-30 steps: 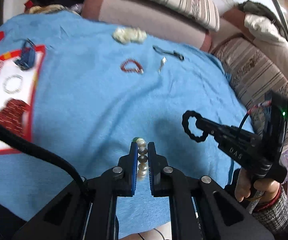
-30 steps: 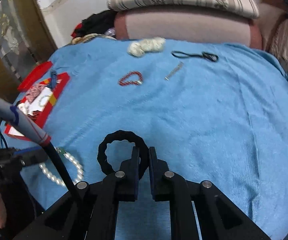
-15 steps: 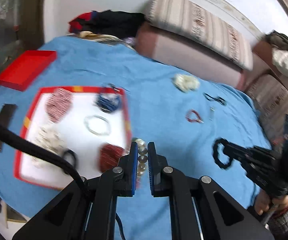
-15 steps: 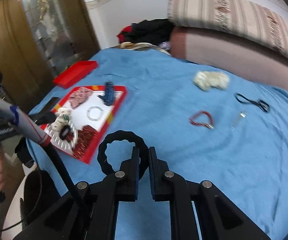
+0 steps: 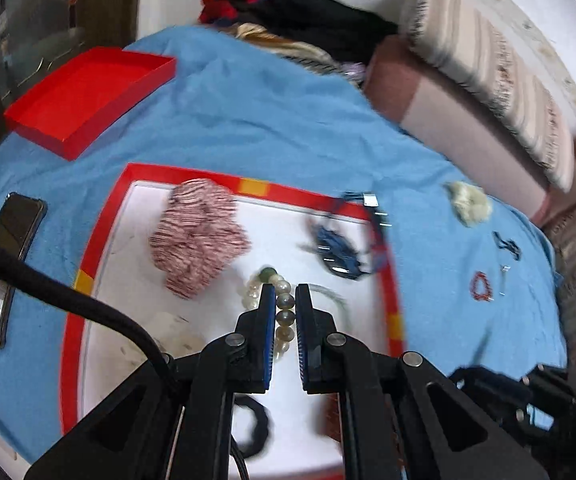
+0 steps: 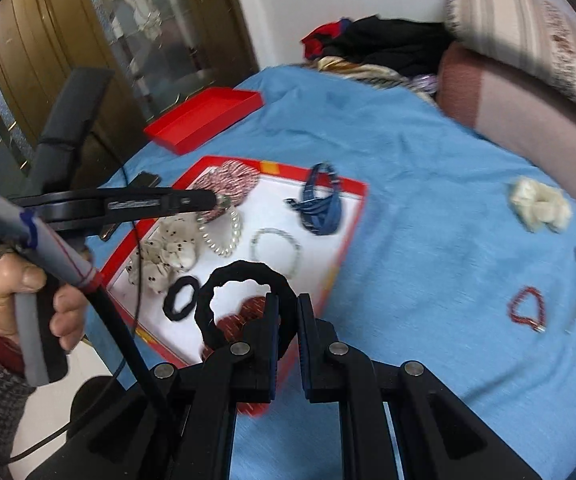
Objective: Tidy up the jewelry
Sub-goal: 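Carry the pearl bracelet and wavy hair tie into the tray and open both grippers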
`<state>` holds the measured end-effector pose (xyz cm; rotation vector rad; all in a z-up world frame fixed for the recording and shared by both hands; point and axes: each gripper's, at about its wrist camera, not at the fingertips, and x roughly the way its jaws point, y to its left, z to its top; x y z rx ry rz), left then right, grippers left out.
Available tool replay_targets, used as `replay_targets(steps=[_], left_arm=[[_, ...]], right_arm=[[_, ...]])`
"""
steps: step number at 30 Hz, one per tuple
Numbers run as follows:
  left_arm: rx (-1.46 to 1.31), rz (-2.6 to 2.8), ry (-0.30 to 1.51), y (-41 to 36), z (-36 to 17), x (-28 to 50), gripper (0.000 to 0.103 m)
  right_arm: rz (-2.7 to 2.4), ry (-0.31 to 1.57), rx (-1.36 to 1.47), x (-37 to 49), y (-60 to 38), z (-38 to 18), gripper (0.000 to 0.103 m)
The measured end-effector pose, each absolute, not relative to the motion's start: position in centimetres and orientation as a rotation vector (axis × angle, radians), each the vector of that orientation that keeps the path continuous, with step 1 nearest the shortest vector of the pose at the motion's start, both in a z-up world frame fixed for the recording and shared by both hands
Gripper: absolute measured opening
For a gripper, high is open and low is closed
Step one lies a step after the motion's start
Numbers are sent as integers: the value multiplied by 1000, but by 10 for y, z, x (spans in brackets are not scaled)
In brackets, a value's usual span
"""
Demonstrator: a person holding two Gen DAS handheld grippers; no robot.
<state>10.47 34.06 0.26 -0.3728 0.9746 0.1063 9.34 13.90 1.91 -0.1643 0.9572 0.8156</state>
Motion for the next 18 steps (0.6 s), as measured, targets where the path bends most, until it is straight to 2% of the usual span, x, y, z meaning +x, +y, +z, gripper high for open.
replay_targets(steps=[8, 14, 18], left_arm=[[-427, 171, 1016, 388, -29, 115, 9], [-428, 178, 1013, 395, -33, 111, 10], [-427, 166, 986, 391, -23, 105, 19]], right_arm=[[861, 1020, -258, 101, 204, -17, 9], [852, 1049, -300, 106, 221, -37, 10], [855, 1059, -279, 109, 215, -39, 12]])
